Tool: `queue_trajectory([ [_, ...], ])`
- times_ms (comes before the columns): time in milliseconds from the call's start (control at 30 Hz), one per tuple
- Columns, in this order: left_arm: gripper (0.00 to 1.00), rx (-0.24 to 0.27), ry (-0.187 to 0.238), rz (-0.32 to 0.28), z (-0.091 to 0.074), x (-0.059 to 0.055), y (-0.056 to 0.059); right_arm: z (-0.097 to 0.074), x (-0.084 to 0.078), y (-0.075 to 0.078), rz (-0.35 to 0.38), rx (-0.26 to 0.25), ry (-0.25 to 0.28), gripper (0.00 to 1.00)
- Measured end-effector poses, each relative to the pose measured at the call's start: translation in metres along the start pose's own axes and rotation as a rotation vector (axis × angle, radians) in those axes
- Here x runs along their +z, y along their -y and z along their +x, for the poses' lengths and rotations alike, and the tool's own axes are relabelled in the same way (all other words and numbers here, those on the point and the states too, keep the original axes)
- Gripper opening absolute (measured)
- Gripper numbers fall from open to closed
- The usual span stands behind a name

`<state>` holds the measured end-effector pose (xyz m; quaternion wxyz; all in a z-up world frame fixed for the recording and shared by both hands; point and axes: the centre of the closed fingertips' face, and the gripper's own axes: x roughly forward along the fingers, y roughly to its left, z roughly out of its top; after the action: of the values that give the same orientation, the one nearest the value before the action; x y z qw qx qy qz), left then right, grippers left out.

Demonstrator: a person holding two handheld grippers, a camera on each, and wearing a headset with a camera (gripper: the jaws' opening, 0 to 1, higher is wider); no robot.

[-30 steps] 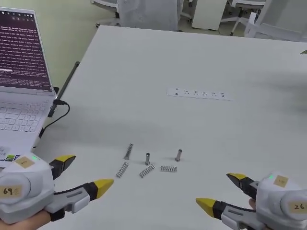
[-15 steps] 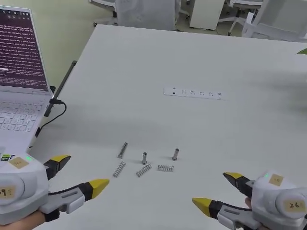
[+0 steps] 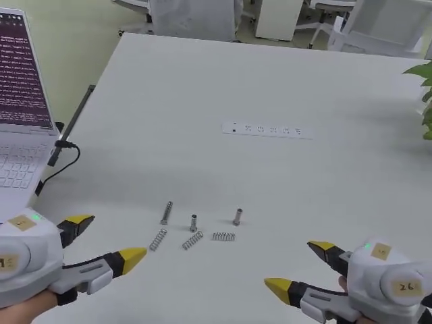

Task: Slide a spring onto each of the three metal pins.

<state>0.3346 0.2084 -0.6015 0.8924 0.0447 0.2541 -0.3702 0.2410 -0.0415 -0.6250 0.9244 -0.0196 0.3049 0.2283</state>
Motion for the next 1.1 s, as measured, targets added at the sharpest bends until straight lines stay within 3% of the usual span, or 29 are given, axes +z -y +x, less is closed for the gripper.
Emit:
queue_trajectory([
  [433,0.64,-0.058,-0.039,0.055,0.025,0.003,0.001,0.001,0.002,-0.002,0.0,-0.018,-0.003,0.65],
  [1100,0.58,-0.067,-0.079,0.129,0.061,0.013,-0.023,-0.001,-0.001,-0.013,-0.006,-0.021,-0.02,0.65],
])
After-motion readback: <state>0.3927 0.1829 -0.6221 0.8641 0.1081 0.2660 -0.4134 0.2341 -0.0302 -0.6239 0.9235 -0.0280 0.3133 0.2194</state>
